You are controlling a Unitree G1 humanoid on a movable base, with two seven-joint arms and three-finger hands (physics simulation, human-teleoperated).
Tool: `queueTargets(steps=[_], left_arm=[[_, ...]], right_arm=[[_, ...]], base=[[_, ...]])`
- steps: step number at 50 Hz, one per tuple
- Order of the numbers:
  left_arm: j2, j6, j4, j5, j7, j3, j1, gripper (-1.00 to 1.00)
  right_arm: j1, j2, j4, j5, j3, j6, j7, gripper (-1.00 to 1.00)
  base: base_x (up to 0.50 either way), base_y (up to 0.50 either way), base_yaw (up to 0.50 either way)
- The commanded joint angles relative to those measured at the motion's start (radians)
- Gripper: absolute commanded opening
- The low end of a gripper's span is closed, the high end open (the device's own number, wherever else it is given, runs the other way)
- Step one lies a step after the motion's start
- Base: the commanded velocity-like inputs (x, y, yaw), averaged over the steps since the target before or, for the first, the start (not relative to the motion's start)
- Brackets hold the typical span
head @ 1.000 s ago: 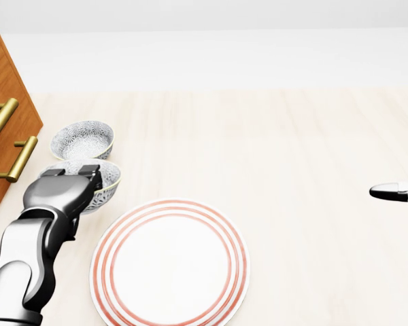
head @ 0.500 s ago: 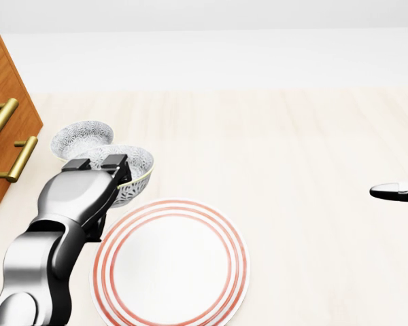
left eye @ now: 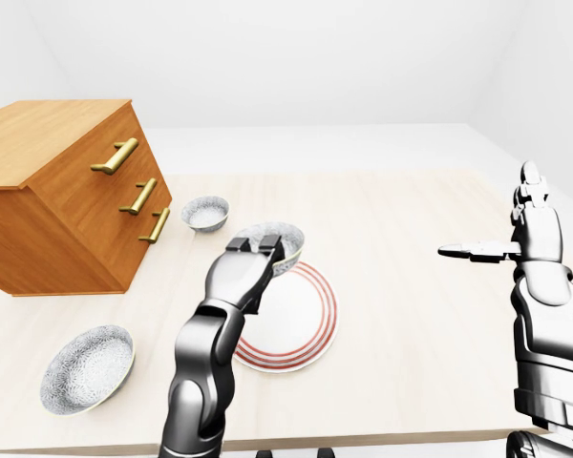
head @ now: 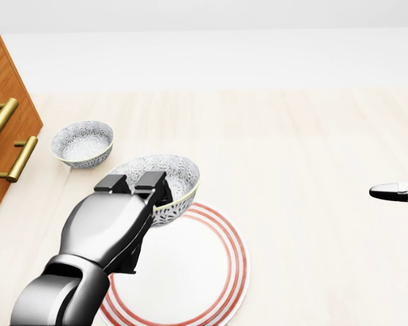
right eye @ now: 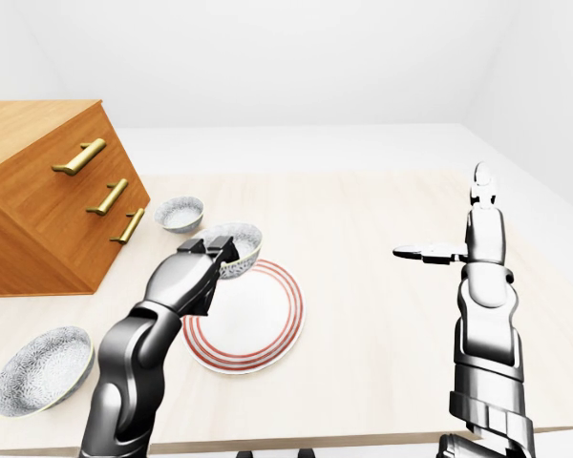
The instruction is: Put the bowl in the middle on the plate.
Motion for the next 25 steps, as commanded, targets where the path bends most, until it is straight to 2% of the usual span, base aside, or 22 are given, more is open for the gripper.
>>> queueTargets(steps=[1, 11, 25], left_arm=[[-0.04, 0.0, -0.117, 0.022, 0.011, -0.099, 0.11, -1.0], [-0.022, 0.0, -0.16, 0.022, 0.057, -0.174, 0.217, -1.0], [0.016, 0.0, -0.135, 0.007, 0.133, -0.233, 0.286, -1.0]], right_arm=[[0.0, 0.0, 0.0, -0.002, 0.0, 0.0, 0.001, 1.0], [-0.007, -0.001, 0.033, -0.004, 0.006, 0.0, -0.004, 1.0], [-0.01, -0.004, 0.055, 0.001, 0.01, 0.0, -0.009, 1.0]], base=[[0.0, 0.0, 0.0], [0.0, 0.0, 0.0], [0.0, 0.0, 0.0]])
